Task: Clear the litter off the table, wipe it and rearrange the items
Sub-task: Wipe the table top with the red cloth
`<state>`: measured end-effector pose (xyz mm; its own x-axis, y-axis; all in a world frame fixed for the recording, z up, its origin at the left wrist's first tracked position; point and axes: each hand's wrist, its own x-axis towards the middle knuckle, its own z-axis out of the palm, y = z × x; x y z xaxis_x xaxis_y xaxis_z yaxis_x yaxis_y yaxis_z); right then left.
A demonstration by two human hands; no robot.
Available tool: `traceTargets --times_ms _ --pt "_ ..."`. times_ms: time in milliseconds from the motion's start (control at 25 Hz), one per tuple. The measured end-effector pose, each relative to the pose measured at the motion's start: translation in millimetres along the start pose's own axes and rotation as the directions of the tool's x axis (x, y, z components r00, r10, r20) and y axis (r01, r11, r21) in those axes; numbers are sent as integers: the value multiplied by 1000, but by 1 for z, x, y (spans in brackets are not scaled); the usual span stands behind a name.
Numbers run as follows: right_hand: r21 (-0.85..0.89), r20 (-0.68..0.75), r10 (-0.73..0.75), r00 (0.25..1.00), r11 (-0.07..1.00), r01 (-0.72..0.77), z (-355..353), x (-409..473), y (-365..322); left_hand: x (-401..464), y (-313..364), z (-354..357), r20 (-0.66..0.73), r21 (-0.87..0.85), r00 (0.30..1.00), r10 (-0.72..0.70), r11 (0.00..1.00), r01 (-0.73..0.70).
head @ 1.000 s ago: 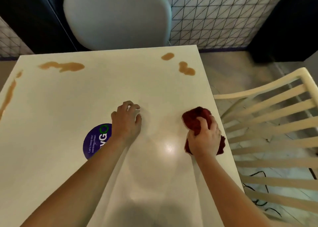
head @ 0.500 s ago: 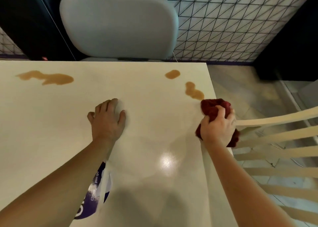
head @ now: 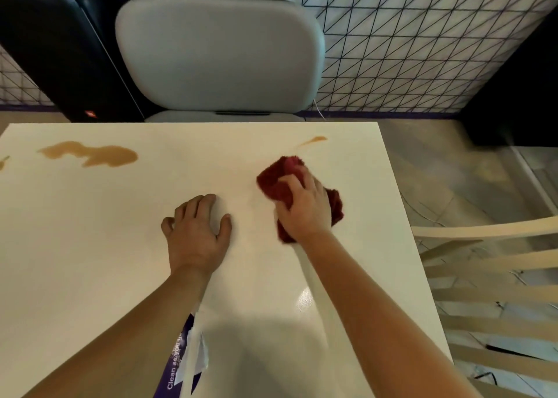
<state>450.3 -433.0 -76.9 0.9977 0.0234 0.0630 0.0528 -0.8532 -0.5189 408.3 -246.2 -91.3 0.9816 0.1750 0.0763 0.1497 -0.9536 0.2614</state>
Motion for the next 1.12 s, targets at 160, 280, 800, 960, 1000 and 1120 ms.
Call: traceTargets --times_ms 160,280,800,960,1000,1120 --pt "35 -186 81 979 996 -76 -35 -28 64 -1 3 -2 -6 -3 1000 -2 1000 2" --pt "-20 -259 272 927 958 -286 -54 26 100 2 4 -2 -16 -3 1000 -7 1000 7" --pt "-6 98 -248 964 968 249 14 -32 -20 3 1 -2 -43 -26 999 -14 1000 13" --pt "-57 -135 8 991 998 -16 -31 -52 53 3 1 -1 -24 -17 999 -24 1000 23" --pt "-74 -174 114 978 989 -129 -41 -40 70 3 1 0 -25 -13 999 -24 1000 23" --pt "-115 -254 364 896 908 -402 -58 26 96 6 2 1 -29 -5 999 -16 1000 16"
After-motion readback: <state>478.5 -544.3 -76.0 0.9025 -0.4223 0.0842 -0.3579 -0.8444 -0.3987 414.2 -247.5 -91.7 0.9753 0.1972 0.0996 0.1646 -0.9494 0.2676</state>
